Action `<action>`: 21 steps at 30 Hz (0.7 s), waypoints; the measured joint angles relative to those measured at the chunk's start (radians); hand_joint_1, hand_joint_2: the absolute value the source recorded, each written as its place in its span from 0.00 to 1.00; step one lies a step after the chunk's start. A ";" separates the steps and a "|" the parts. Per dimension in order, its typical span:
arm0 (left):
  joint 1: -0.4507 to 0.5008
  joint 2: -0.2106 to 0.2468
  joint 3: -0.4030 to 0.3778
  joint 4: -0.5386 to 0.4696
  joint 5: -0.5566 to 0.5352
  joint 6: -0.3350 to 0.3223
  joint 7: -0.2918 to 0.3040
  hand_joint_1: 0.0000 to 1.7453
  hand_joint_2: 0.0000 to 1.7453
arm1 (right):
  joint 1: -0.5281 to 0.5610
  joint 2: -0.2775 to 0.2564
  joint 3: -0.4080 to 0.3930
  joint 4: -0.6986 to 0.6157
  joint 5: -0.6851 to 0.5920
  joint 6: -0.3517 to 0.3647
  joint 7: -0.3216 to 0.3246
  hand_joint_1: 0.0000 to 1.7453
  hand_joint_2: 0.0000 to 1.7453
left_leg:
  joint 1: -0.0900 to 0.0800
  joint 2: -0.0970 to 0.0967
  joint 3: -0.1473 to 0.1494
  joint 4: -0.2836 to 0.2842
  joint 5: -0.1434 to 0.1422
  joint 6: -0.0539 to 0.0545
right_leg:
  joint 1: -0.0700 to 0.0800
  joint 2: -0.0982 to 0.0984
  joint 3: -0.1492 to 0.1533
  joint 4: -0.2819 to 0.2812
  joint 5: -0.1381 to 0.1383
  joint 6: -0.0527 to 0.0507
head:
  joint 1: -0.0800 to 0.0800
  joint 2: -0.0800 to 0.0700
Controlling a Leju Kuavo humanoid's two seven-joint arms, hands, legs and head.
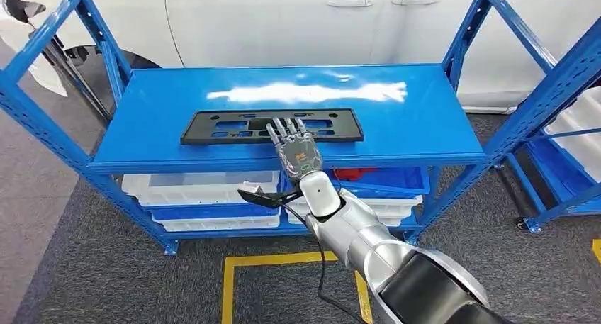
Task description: Take the parts from the cabinet and place them on the table.
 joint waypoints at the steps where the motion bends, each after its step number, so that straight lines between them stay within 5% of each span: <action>1: -0.001 0.000 -0.001 0.000 0.000 0.000 0.003 0.00 0.00 | -0.001 0.000 0.000 0.000 0.000 0.000 0.002 0.00 1.00 | 0.002 0.000 -0.001 -0.003 0.003 -0.006 | 0.001 0.001 -0.003 0.003 0.001 -0.004 | 0.000 0.000; 5: -0.002 0.000 -0.004 0.000 -0.002 0.012 0.021 0.00 0.00 | -0.002 -0.001 0.000 0.000 0.000 -0.001 0.005 0.00 1.00 | 0.008 0.002 -0.005 0.012 -0.015 -0.028 | -0.002 0.000 0.004 -0.014 0.013 -0.030 | 0.000 0.000; 8: -0.003 0.001 -0.005 0.000 -0.002 0.015 0.029 0.00 0.00 | -0.002 -0.001 0.000 0.000 0.000 0.000 0.005 0.00 1.00 | 0.008 0.002 -0.105 0.238 -0.133 -0.032 | 0.004 -0.003 0.003 -0.014 0.012 -0.041 | 0.000 0.000; 10: 0.000 0.001 -0.005 0.000 -0.002 0.016 0.031 0.00 0.00 | 0.002 -0.001 0.000 0.000 0.000 0.000 0.005 0.00 1.00 | 0.008 0.002 -0.137 0.307 -0.139 -0.032 | 0.009 -0.002 0.003 -0.012 0.011 -0.042 | 0.000 0.000; 11: 0.000 0.001 -0.005 0.000 -0.002 0.016 0.031 0.00 0.00 | 0.004 -0.001 0.000 0.000 0.000 0.000 0.005 0.00 1.00 | 0.008 0.002 -0.118 0.266 -0.107 -0.030 | 0.009 -0.002 0.004 -0.011 0.011 -0.043 | 0.000 0.000; 13: -0.002 0.002 -0.005 0.000 0.000 0.017 0.032 0.00 0.00 | 0.003 0.000 0.000 0.000 0.000 0.000 0.005 0.00 1.00 | 0.008 0.002 -0.033 0.098 -0.019 -0.025 | 0.009 -0.001 0.007 -0.006 0.006 -0.039 | 0.000 0.000; 14: -0.002 0.002 -0.005 0.000 0.001 0.018 0.032 0.00 0.00 | 0.002 0.000 0.000 0.000 0.000 0.000 0.005 0.00 1.00 | 0.008 0.004 -0.002 0.025 -0.007 -0.020 | 0.010 -0.002 0.006 -0.001 0.001 -0.035 | 0.000 0.000; 19: -0.002 0.002 -0.005 0.000 0.011 0.018 0.029 0.00 0.00 | 0.001 0.000 0.000 0.000 0.000 0.000 0.006 0.00 1.00 | 0.005 0.001 0.007 0.004 -0.011 0.003 | 0.017 0.000 -0.004 0.006 0.000 -0.012 | 0.000 0.000; 21: -0.004 0.001 -0.005 0.000 0.011 0.021 0.029 0.00 0.00 | -0.002 -0.001 -0.001 0.000 0.000 -0.001 0.008 0.00 1.00 | 0.007 0.002 0.006 0.002 -0.008 0.013 | 0.012 -0.001 -0.030 0.067 -0.048 0.000 | 0.000 0.000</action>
